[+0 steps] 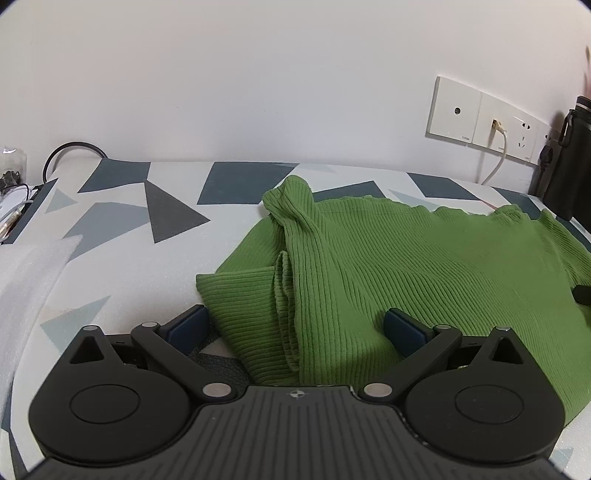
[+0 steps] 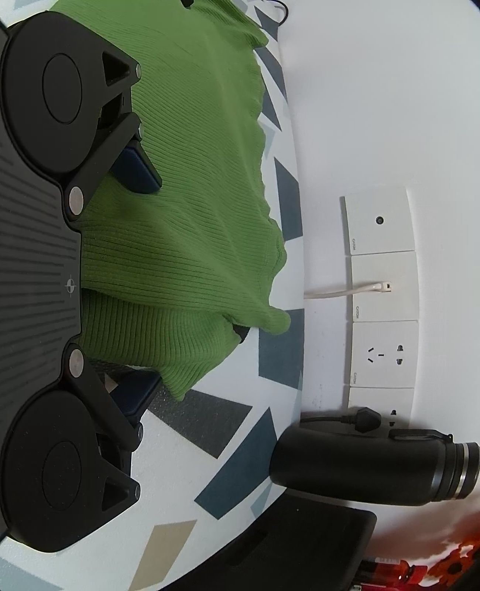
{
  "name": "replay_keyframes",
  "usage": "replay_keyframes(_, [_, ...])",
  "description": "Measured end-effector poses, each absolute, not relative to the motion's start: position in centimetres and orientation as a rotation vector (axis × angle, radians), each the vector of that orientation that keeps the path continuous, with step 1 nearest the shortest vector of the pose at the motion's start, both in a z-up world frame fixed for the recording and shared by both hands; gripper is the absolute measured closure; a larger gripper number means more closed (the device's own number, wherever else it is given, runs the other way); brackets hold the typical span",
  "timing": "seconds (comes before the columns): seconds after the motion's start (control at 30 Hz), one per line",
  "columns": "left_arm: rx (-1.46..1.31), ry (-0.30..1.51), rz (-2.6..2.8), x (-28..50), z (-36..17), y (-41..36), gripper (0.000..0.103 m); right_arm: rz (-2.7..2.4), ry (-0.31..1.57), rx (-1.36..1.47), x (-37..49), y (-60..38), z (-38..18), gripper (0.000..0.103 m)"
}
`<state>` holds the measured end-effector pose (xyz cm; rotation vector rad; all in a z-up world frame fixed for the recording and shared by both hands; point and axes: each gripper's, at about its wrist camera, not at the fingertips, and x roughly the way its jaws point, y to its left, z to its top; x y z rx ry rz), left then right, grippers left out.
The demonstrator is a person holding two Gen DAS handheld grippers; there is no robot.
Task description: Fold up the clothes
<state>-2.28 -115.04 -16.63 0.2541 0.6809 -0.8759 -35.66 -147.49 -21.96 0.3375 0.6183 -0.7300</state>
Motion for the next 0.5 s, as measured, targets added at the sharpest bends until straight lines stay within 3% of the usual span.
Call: replay_keyframes(0.5, [0.258,0.686,-0.872,-2.33,-16.62,-115.10,0.000,-0.732,0.620,0.333,-35.63,-147.37,-21.94,0.001])
